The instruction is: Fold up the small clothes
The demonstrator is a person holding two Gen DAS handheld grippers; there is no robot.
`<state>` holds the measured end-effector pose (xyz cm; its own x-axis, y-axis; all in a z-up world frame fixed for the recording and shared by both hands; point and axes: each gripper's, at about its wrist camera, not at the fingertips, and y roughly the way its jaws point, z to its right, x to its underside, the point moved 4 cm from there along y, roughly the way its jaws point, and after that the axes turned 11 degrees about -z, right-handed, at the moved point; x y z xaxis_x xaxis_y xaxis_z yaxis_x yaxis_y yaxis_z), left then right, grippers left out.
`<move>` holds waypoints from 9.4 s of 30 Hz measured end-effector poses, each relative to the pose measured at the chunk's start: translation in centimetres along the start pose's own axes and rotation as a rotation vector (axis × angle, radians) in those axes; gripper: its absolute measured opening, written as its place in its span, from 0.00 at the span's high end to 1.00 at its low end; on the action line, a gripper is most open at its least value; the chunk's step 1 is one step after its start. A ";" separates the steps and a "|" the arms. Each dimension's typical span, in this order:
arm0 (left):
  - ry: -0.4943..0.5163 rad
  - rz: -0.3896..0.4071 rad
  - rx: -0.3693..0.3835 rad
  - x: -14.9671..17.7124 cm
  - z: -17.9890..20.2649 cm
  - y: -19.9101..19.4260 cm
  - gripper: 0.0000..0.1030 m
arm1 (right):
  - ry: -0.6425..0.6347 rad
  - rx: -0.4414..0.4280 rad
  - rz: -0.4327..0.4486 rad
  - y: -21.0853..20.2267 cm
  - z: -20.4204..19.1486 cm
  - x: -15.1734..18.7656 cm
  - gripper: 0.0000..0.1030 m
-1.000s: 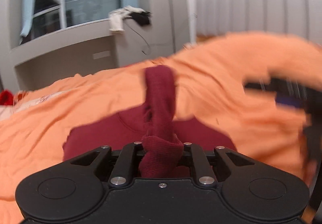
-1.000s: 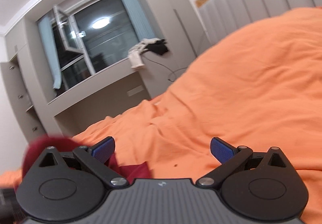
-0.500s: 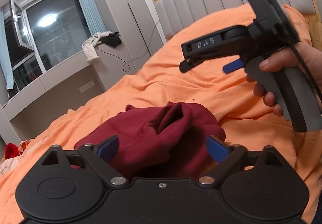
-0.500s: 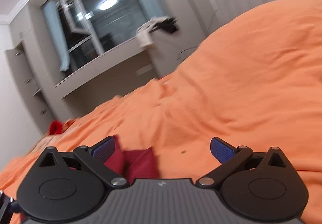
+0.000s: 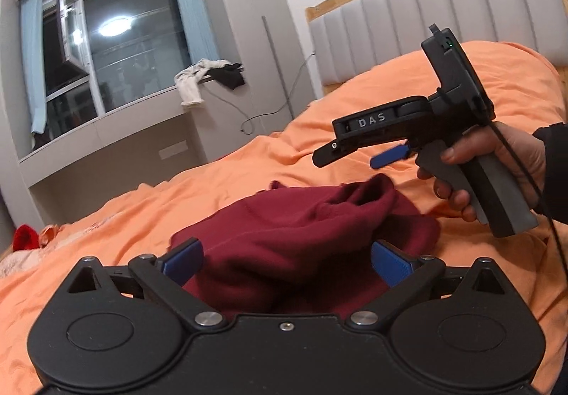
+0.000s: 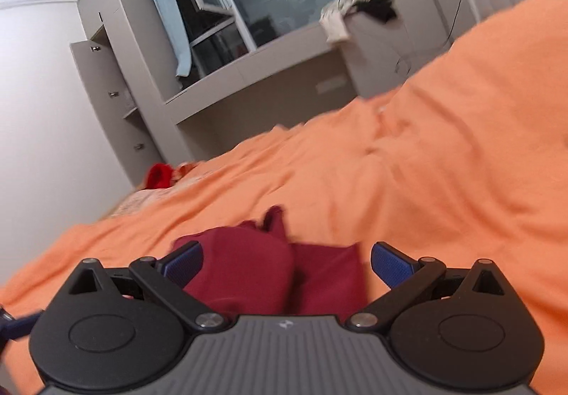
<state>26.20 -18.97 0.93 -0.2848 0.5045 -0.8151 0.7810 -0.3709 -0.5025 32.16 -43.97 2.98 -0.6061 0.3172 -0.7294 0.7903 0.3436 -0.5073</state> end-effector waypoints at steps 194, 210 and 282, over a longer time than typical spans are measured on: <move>-0.671 -0.366 0.372 3.9 -12.5 13.5 0.00 | 0.142 -0.012 -0.115 2.5 5.2 2.5 0.18; -0.674 -0.347 0.377 4.4 -12.3 13.7 0.00 | 0.102 -0.024 -0.139 2.6 4.5 2.5 0.44; -0.499 -0.137 -0.164 2.1 -12.4 4.4 0.01 | -0.114 0.102 0.059 -0.7 -3.7 2.3 0.00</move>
<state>35.91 -9.83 0.56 -0.5879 0.0937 -0.8035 0.7835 -0.1814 -0.5944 29.89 -40.23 3.41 -0.5485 0.2295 -0.8041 0.8330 0.2335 -0.5016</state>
